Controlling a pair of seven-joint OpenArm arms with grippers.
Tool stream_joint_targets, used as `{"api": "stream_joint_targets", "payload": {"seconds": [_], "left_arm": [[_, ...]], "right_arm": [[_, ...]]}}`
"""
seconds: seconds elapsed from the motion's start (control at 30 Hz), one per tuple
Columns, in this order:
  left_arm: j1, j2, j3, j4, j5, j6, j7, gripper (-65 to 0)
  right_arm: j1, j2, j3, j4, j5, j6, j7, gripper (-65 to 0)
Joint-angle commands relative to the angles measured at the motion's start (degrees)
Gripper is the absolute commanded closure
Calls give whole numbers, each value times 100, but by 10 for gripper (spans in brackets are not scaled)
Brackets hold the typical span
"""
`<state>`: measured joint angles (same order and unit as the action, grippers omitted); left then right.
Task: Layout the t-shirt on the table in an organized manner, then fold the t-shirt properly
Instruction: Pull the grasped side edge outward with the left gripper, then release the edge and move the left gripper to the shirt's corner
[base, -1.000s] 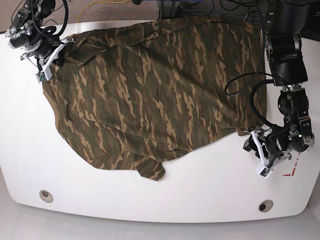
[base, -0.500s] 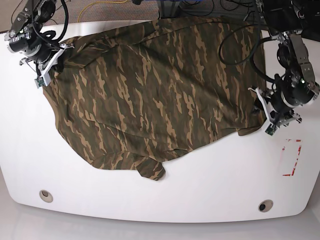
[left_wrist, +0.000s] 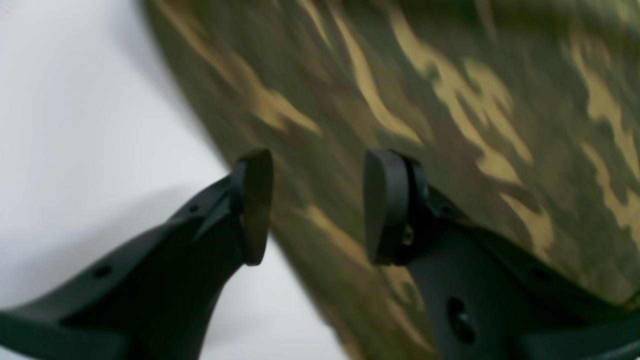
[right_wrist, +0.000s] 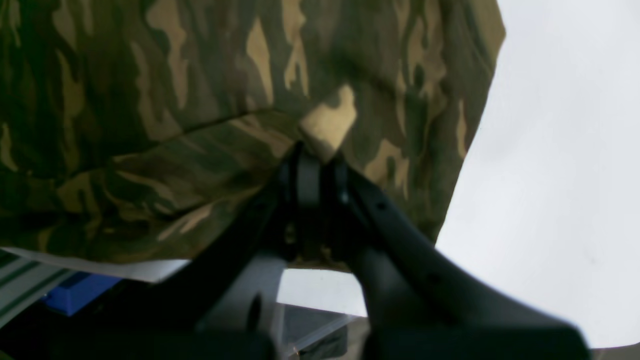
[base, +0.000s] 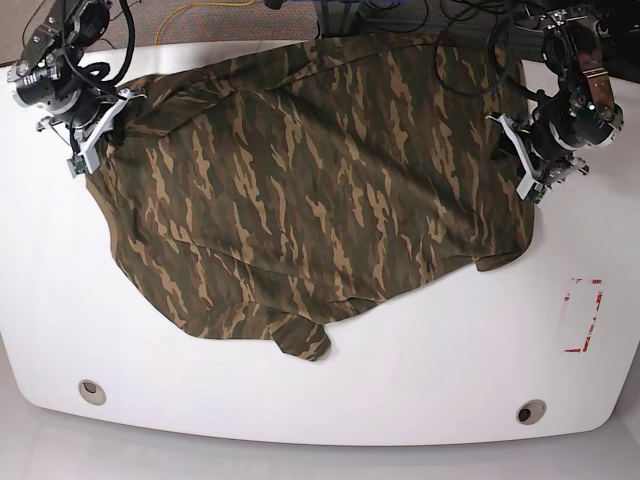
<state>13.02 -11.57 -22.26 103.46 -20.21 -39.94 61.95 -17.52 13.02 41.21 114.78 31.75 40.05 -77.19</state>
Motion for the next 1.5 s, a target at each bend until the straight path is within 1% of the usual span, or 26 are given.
{"api": "stream_joint_targets", "payload": {"seconds": [0.0,0.23,0.4,0.5,0.63,0.9,1.13,1.2,1.3,1.47], "left_arm": [[-31,-69,-38,-109,-67,-6,-134,-274],[-84,-69,-11,-724,-76,-6,-160,-274],[-427,-122,138,-1313,-58,-6,-380,-274],[-594,-333,296,-1726,-58,-6,-503,-274],[-875,-509,516,-2122,-58,-6,-696,-274],[-1772,-904,1079,-2922,-58,-6,-802,-274],[-2713,-1106,1483,-3810,-58,-6,-1031,-274],[-2968,-1124,1642,-4073,-58,-6,-1101,-274],[-3319,-1133,1923,-4434,-58,-6,-1303,-274],[-3671,-1133,2257,-4698,-58,-6,-1461,-274]], "right_arm": [[24,83,33,87,38,-5,75,0],[24,92,33,87,65,-5,75,0],[24,92,33,87,65,-5,75,0],[24,92,33,87,65,-5,75,0],[24,92,33,87,56,-5,75,0],[24,83,42,87,65,-5,75,0],[33,74,42,87,65,-5,75,0],[51,74,42,87,65,-5,75,0],[77,-58,42,78,38,-5,75,0],[86,-172,33,78,38,-5,75,0]]}}
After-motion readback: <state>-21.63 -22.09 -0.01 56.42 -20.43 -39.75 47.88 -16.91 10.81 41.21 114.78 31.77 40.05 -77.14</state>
